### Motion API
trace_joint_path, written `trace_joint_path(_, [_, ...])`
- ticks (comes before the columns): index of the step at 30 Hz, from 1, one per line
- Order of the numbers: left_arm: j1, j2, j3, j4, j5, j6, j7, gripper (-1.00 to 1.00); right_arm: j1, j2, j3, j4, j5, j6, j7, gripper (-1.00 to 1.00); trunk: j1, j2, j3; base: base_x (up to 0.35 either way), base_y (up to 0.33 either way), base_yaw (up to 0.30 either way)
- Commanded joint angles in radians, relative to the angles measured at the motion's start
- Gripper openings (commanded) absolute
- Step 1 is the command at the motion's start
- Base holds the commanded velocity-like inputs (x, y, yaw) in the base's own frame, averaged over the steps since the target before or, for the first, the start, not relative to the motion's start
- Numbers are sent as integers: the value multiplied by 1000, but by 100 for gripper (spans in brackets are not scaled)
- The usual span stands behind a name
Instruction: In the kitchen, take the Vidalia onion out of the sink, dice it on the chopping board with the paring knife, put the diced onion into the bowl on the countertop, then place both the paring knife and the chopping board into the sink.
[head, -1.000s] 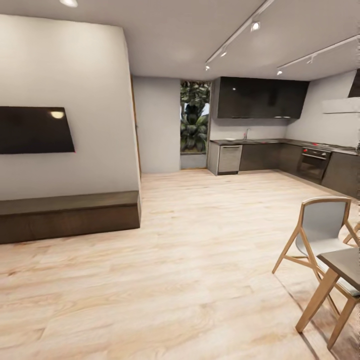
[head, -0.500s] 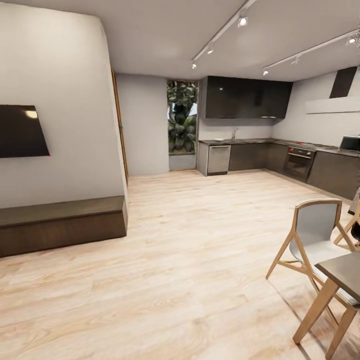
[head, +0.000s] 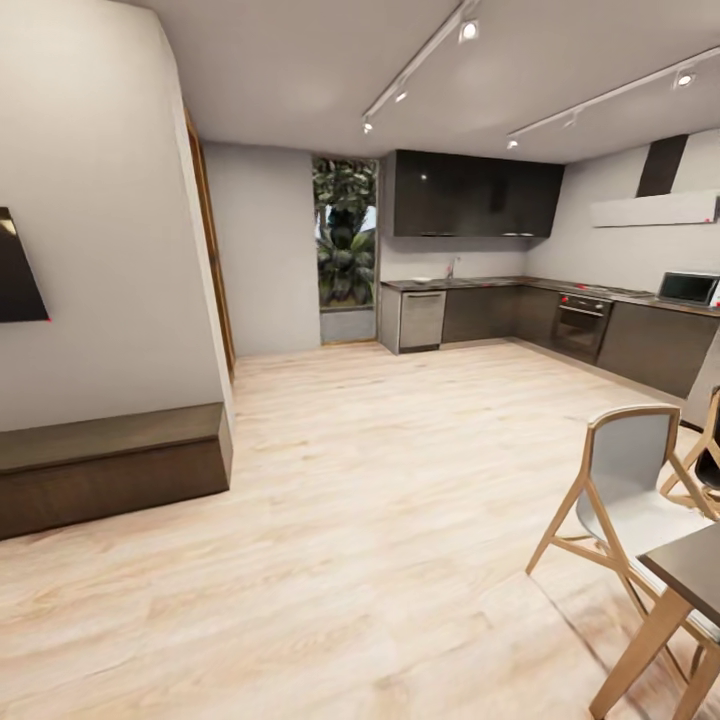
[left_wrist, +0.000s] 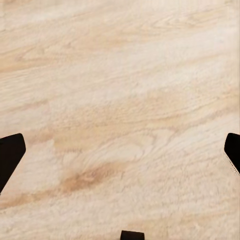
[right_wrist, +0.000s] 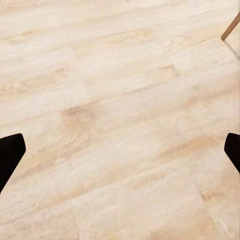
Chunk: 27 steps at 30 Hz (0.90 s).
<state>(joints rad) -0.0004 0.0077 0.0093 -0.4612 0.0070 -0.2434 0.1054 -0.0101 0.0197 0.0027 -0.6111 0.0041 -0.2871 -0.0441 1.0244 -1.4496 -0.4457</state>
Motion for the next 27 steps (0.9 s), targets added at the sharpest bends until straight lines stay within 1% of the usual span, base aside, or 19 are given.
trace_joint_path(1, [0, 0, 0, 0, 1, -2, 2, 100, 0, 0, 0, 1, 1, -3, -4, 100, 1, 0, -1, 320, 0, -12])
trace_joint_path(27, [0, 0, -1, 0, 1, -2, 2, 100, 0, 0, 0, 1, 1, -3, -5, 100, 1, 0, -1, 320, 0, -1])
